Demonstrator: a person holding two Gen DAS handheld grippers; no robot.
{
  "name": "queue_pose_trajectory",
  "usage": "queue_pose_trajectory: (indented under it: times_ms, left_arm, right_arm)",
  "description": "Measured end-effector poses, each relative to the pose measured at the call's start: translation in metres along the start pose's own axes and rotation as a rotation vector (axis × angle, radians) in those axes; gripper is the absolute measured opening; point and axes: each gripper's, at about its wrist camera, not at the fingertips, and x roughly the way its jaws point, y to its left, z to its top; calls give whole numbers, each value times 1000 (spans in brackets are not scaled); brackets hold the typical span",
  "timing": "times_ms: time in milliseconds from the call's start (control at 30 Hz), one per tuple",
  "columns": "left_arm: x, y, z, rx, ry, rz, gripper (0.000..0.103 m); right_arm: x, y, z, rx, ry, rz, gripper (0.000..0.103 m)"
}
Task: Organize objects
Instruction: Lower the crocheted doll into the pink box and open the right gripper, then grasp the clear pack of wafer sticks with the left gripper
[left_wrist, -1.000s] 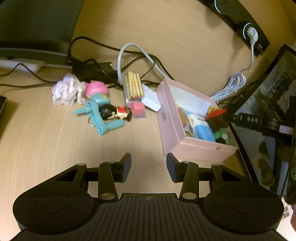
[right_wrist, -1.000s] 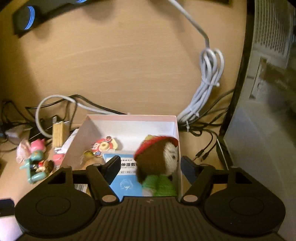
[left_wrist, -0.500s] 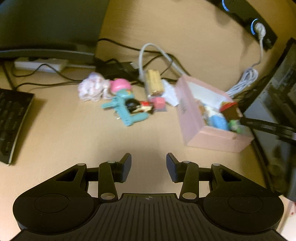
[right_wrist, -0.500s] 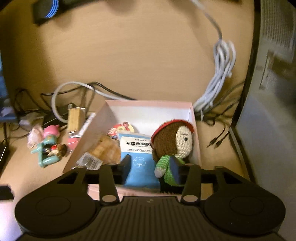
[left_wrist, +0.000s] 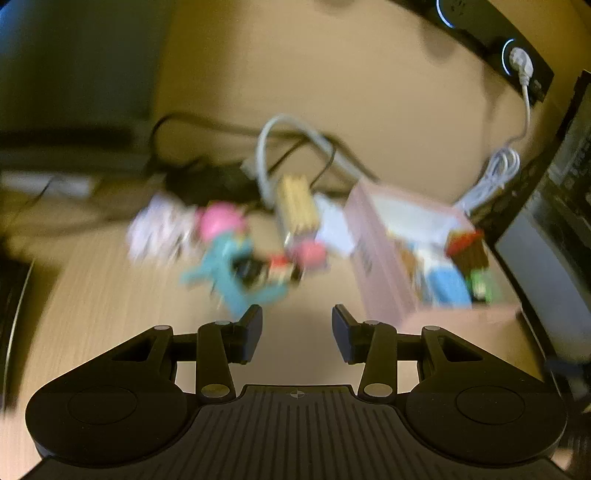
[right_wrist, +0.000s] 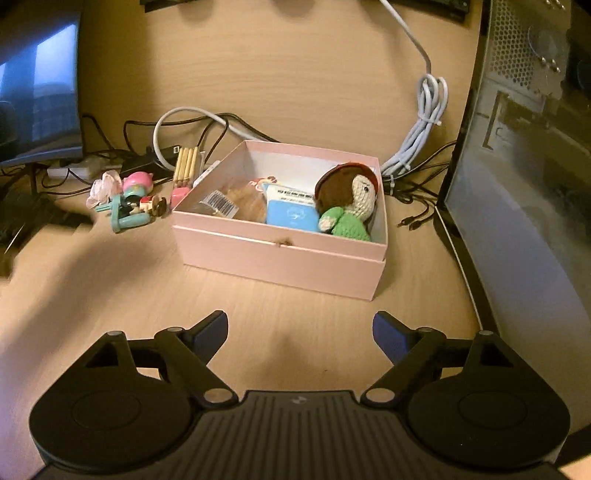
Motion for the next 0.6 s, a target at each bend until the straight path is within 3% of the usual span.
queue_pose_trajectory:
  times_ms: [133,300,500,600]
  left_arm:
    - [42,-17,37,33,-9,49,45]
    - [97,-25,68,-74,45,76,45]
    - [149,-29,84,-90,117,203,46]
    - [162,-21,87,-154,142,200,47]
  right_arm:
    - [-1,12,-7,-49,2,-5,88]
    - [-5,20,-15,-95,-1,-26,88]
    - [-6,10,-23,-61,32,-46,89]
    - [-4,1,-27,-38,50,-69,89]
